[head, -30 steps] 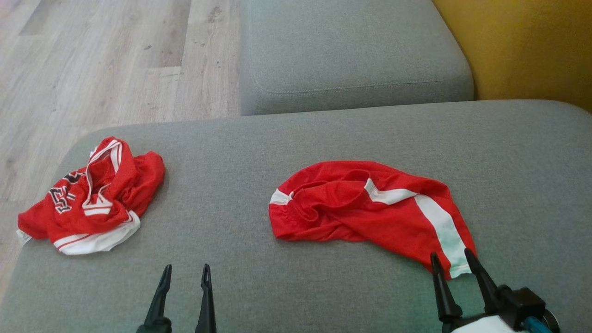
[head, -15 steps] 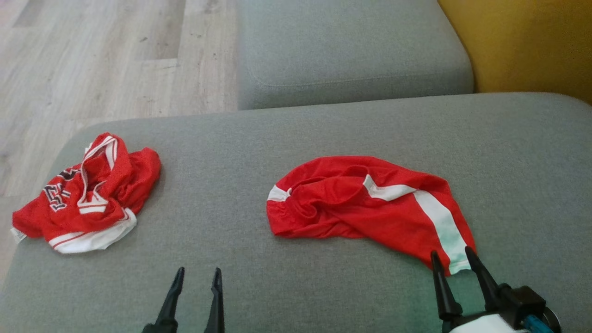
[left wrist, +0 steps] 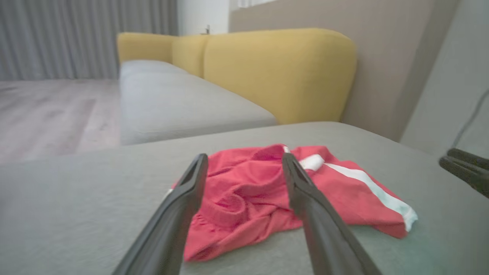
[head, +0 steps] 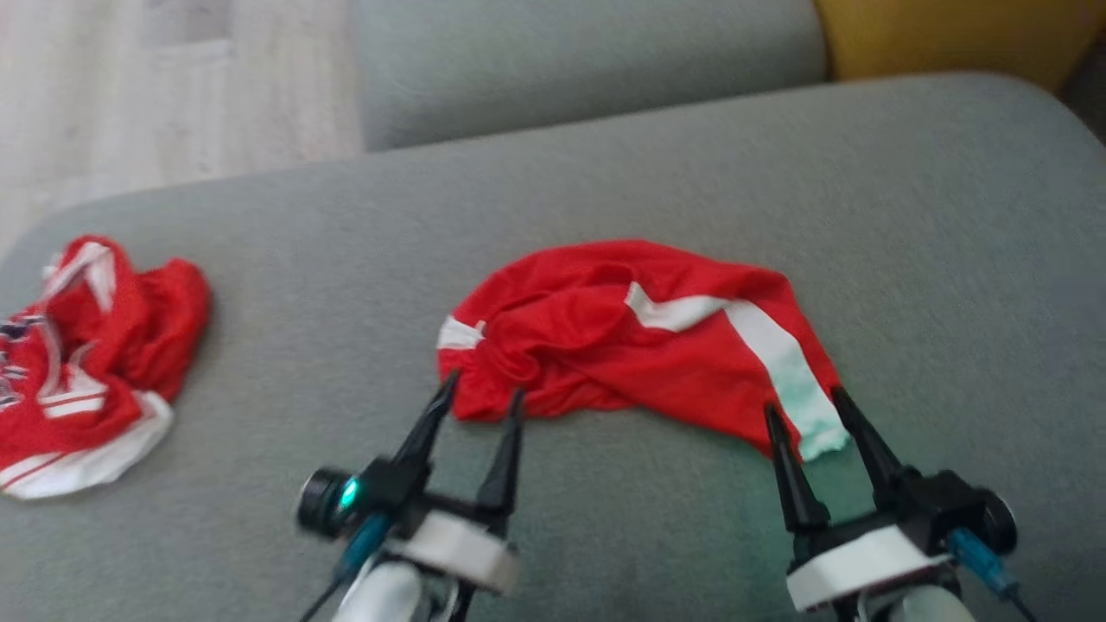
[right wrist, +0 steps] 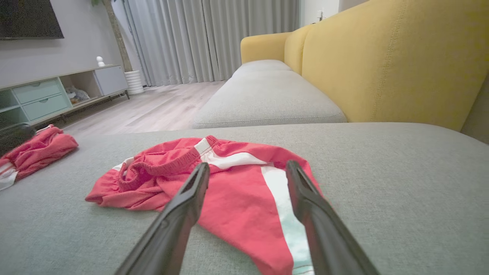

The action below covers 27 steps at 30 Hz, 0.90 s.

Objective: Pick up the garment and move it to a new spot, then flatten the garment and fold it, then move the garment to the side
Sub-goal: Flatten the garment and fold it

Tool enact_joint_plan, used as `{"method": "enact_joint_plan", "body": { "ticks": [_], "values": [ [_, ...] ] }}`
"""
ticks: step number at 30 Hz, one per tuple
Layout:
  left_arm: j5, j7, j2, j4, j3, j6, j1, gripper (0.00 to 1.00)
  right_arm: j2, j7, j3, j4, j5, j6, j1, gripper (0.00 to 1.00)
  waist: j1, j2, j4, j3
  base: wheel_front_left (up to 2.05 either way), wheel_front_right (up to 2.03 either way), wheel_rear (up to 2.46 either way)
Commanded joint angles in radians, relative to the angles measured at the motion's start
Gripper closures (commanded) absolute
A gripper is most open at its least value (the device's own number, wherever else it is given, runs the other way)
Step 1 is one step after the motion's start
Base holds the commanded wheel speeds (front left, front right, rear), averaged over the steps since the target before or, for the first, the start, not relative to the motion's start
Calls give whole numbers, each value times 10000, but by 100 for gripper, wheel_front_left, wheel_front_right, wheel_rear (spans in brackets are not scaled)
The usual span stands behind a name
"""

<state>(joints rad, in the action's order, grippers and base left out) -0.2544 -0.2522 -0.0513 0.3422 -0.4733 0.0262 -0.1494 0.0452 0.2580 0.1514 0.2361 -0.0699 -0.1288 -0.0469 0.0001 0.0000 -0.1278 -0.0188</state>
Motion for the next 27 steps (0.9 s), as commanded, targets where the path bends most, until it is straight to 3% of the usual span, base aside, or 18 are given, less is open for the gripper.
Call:
{"method": "enact_joint_plan", "body": {
  "ticks": [1, 11, 16, 22, 23, 24, 27],
  "values": [
    [-159, -69, 10, -88, 121, -13, -689, 0, 51, 38, 266, -366, 45, -19, 490, 0, -1, 0, -520, -551, 0, 0, 0],
    [-1576, 1128, 10, 2660, -1549, 91, -4552, 0, 51, 38, 548, -619, 85, -19, 1318, 0, -1, 0, -1872, -1913, 0, 0, 0],
    [-2261, 1726, 11, 3846, -1781, -109, -5500, 0, 51, 38, 495, -645, -98, -19, 1440, 0, -1, 0, -2349, -2235, 0, 0, 0],
    [-3084, 1710, 11, 4579, -1949, -485, -5819, 0, 51, 38, 346, -595, -337, -19, 1442, 0, -1, 0, -2599, -2230, 0, 0, 0],
    [-3205, 1649, 11, 4631, -1997, -583, -5859, 59, 51, 38, 335, -587, -369, -19, 1438, 0, -1, 0, -2624, -2206, 0, 0, 0],
    [-3366, 1601, 11, 4618, -2070, -693, -5875, 100, 51, 38, 325, -570, -389, -19, 1430, 0, -1, 0, -2643, -2163, 0, 0, 0],
    [-3887, 1574, 11, 4441, -2364, -953, -5959, 100, 51, 38, 308, -498, -393, -19, 1357, 0, -1, 0, -2672, -1975, 0, 0, 0]
  ]
}}
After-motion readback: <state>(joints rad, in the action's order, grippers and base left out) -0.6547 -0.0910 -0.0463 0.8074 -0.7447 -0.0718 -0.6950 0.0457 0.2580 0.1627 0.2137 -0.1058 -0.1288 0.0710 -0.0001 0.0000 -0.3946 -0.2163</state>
